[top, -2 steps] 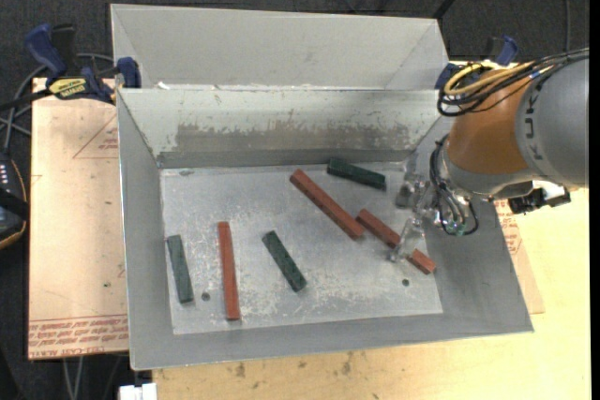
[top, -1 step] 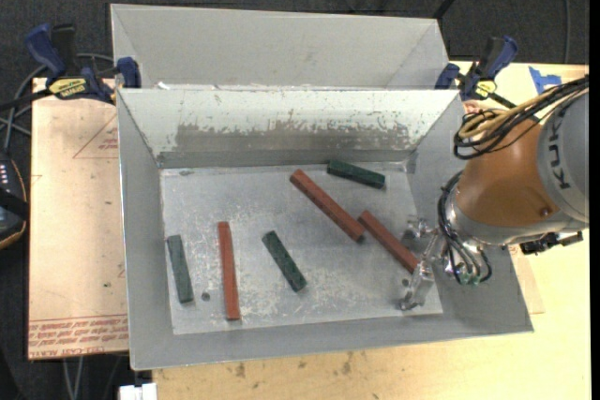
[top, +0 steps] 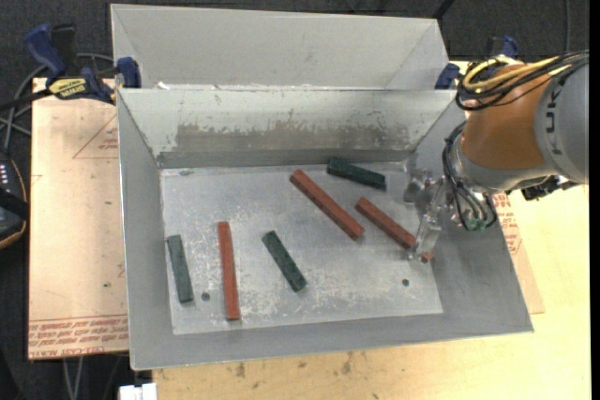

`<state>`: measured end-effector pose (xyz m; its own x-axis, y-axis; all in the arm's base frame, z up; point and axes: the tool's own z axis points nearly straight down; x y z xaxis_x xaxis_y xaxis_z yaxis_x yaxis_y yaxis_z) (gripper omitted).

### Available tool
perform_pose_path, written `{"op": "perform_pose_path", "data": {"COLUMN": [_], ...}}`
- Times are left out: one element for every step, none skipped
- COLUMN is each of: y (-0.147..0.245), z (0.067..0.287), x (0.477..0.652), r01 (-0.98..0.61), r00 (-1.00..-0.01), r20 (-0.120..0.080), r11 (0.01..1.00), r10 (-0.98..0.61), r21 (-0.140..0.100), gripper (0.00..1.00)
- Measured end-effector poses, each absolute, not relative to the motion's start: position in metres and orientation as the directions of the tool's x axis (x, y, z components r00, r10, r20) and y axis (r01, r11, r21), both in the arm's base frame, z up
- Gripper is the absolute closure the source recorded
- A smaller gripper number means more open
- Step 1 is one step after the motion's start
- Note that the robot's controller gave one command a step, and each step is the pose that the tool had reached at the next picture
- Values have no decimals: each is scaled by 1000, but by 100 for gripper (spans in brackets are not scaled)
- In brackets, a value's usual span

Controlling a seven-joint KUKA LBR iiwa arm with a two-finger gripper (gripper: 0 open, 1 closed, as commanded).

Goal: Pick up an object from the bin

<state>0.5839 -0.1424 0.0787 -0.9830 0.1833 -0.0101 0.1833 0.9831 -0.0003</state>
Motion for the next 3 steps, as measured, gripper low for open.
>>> {"op": "perform_pose_path", "data": {"y": [-141,-116,-134], "z": [78,193,301], "x": [581,577,569], "r01": [182,-434,-232], "r00": [-983,-901,-973], "r20": [-3,-8,-10], "r11": [983,901,973], "r10": [182,-434,-232], "r21": [0,-4,-4], "gripper": [100,100,100]}}
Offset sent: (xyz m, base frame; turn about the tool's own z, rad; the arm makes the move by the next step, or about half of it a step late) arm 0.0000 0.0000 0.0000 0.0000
